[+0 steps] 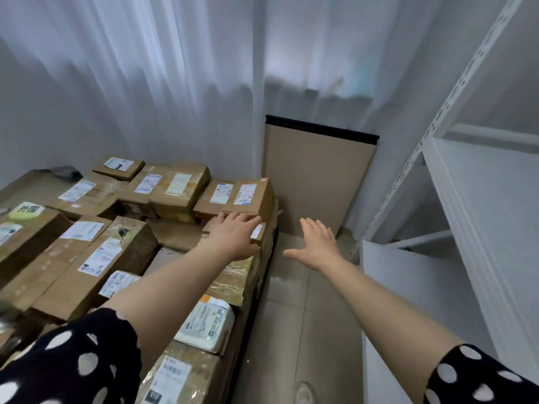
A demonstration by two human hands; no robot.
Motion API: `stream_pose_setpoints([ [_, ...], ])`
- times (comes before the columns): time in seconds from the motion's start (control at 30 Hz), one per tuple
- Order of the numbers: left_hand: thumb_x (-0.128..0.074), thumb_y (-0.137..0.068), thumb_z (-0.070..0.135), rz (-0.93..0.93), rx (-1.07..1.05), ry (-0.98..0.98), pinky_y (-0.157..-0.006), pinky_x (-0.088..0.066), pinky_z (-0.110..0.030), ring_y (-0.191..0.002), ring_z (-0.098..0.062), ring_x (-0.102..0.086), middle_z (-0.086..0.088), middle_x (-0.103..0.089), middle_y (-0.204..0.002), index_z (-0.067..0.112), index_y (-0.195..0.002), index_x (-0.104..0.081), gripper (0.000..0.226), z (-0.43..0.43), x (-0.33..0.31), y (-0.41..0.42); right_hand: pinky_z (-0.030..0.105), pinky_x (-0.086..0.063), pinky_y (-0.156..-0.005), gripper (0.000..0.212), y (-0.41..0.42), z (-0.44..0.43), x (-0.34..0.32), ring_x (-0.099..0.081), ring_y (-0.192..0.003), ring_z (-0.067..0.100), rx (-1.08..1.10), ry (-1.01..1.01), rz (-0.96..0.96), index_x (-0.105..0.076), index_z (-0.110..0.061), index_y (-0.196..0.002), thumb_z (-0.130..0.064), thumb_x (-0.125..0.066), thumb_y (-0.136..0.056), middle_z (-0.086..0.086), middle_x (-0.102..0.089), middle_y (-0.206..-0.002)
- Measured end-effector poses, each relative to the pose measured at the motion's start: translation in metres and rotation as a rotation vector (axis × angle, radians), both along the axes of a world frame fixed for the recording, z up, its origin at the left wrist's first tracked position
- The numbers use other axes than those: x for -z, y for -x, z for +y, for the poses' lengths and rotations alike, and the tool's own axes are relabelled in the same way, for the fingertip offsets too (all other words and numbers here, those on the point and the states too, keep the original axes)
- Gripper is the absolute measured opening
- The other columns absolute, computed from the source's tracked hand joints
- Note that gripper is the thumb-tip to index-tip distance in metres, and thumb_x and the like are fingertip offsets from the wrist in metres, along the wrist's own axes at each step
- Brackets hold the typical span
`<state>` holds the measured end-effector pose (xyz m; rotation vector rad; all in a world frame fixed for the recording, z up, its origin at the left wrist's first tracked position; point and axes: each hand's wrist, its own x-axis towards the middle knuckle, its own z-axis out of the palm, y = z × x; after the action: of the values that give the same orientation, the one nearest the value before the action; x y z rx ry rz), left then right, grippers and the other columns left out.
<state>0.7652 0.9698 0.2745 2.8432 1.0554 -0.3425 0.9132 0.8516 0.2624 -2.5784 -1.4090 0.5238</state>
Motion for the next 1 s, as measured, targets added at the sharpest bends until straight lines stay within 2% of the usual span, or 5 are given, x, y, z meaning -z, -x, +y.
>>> stream_pose_setpoints([
  [0.1,-0.051,-0.092,0.043,-0.032,0.054,0.040,-0.117,-0.017,-0.044,-0.145,-0.024,-0.017,-0.003,-0.024,-0.157,0.028,-0.151,-0.018,0.069,-0.028,-0.006,0.031,0.035,-0.009,-0.119,0.092,0.039,-0.035,-0.001,-0.006,-0.148,0.024,0.053,0.004,0.054,-0.011,-0.011,-0.152,-0.050,-0.061,-0.086,0.006,-0.010,-0.160],
  [0.2,-0.051,-0.092,0.042,-0.027,0.097,0.073,-0.119,-0.016,-0.043,-0.145,-0.025,-0.016,-0.005,-0.024,-0.156,0.025,-0.152,-0.017,0.071,-0.054,-0.007,0.056,0.032,-0.008,-0.119,0.088,0.076,-0.070,-0.002,-0.006,-0.148,0.023,0.092,0.001,0.068,-0.011,-0.009,-0.152,-0.048,-0.058,-0.089,0.007,-0.010,-0.160],
  [0.57,-0.051,-0.092,0.045,-0.034,0.234,0.042,-0.117,-0.011,-0.044,-0.147,-0.023,-0.011,-0.003,-0.018,-0.159,0.026,-0.153,-0.011,0.076,-0.176,-0.022,0.127,0.038,-0.015,-0.119,0.084,0.178,-0.204,-0.017,-0.012,-0.147,0.025,0.246,-0.039,0.051,-0.013,-0.009,-0.152,-0.046,-0.058,-0.090,0.010,-0.013,-0.159],
  [0.8,-0.050,-0.092,0.046,-0.010,0.330,0.022,-0.117,-0.012,-0.041,-0.147,-0.021,-0.013,-0.002,-0.021,-0.157,0.025,-0.153,-0.012,0.075,-0.260,-0.035,0.198,0.040,-0.031,-0.111,0.078,0.253,-0.287,-0.013,-0.034,-0.135,0.028,0.329,-0.078,0.006,-0.032,-0.010,-0.143,-0.052,-0.061,-0.084,0.010,-0.038,-0.146],
  [1.0,-0.052,-0.092,0.044,-0.004,0.461,-0.003,-0.118,-0.013,-0.043,-0.146,-0.023,-0.016,-0.004,-0.023,-0.156,0.023,-0.153,-0.012,0.075,-0.304,-0.052,0.242,0.039,-0.024,-0.114,0.078,0.313,-0.339,-0.029,-0.029,-0.139,0.028,0.411,-0.048,-0.056,-0.027,-0.007,-0.145,-0.050,-0.058,-0.088,0.011,-0.032,-0.150],
])
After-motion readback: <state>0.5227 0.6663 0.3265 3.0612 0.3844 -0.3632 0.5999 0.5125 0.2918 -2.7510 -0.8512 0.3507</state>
